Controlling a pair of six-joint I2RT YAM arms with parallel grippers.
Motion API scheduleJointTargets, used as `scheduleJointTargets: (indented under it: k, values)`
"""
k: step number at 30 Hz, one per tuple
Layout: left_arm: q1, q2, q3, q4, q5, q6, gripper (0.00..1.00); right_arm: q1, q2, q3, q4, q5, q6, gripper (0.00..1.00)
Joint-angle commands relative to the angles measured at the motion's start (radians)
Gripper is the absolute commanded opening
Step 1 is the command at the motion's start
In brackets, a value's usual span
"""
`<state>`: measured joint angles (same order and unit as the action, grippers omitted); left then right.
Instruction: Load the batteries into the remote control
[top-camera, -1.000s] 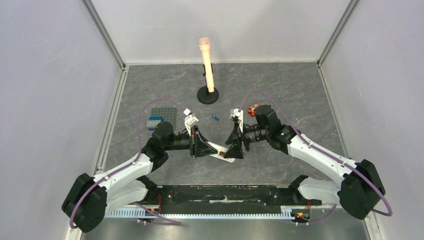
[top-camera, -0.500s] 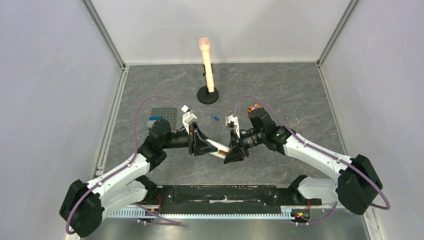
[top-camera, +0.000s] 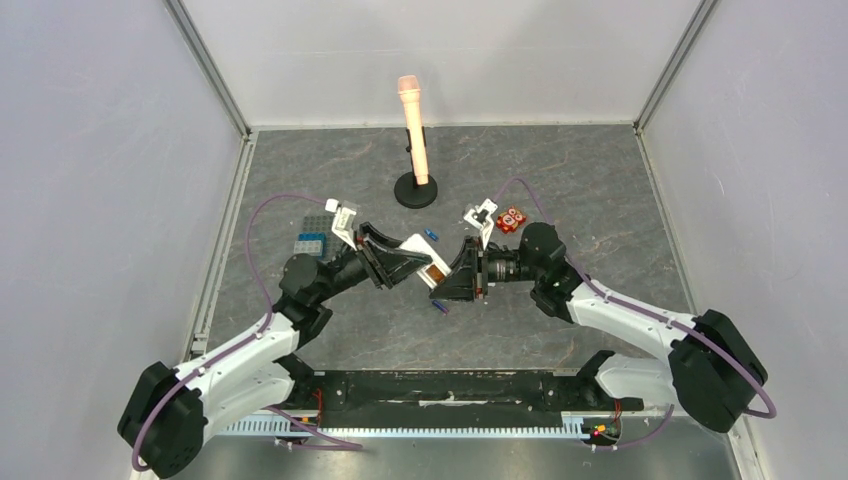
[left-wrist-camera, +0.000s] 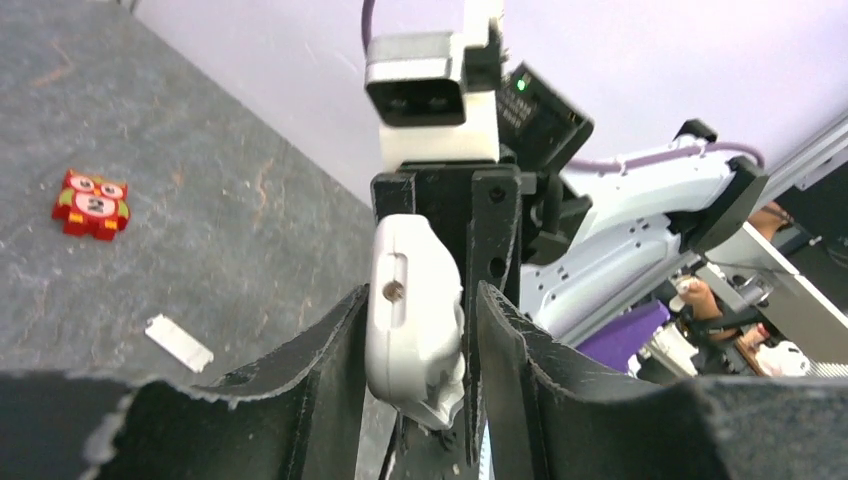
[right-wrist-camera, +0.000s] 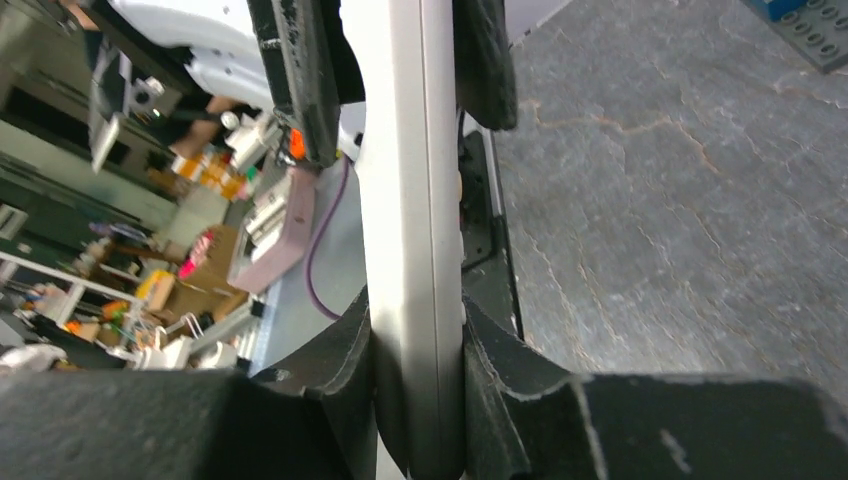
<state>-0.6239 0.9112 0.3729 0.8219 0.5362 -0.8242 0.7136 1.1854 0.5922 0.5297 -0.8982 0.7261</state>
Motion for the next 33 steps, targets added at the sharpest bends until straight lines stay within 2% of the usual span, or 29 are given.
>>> scheduleJointTargets:
  k: [1,6,14,20,22,23,24,25,26,29,31,33]
  values:
    - [0.0,-0.024,0.012,0.148,-0.105,-0.047,0.48,0.002,0.031,-0.034,0.382,0.056,0.269,0.06]
    - [-0.002,-0.008,0.004,0.192,-0.132,-0.049,0.48,0.004,0.072,-0.048,0.503,0.079,0.371,0.07]
    - [-0.01,0.041,0.006,0.225,-0.133,-0.067,0.47,0.017,0.106,-0.046,0.53,0.081,0.401,0.08]
    - [-0.01,0.024,-0.018,0.229,-0.216,-0.066,0.47,0.021,0.113,-0.053,0.524,0.084,0.402,0.08]
    - [-0.01,0.018,-0.02,0.228,-0.223,-0.06,0.41,0.02,0.114,-0.055,0.524,0.084,0.403,0.08]
    - [-0.01,0.017,-0.02,0.225,-0.22,-0.059,0.34,0.021,0.116,-0.055,0.525,0.085,0.404,0.08]
    - [-0.01,0.018,-0.019,0.222,-0.214,-0.057,0.27,0.021,0.117,-0.055,0.523,0.085,0.405,0.09]
    - [-0.01,0.021,-0.016,0.22,-0.202,-0.054,0.13,0.021,0.12,-0.054,0.522,0.085,0.405,0.1]
    - [-0.01,0.022,-0.015,0.215,-0.194,-0.049,0.04,0.022,0.12,-0.05,0.51,0.086,0.406,0.12]
    - [-0.01,-0.004,-0.011,0.15,-0.204,-0.013,0.02,0.021,0.118,-0.023,0.407,0.088,0.343,0.38]
    - [-0.01,-0.055,0.018,-0.026,-0.263,0.051,0.02,0.021,0.091,0.003,0.245,0.129,0.242,0.58]
    - [-0.01,-0.118,0.063,-0.279,-0.359,0.14,0.02,0.021,0.043,0.047,0.028,0.215,0.085,0.68]
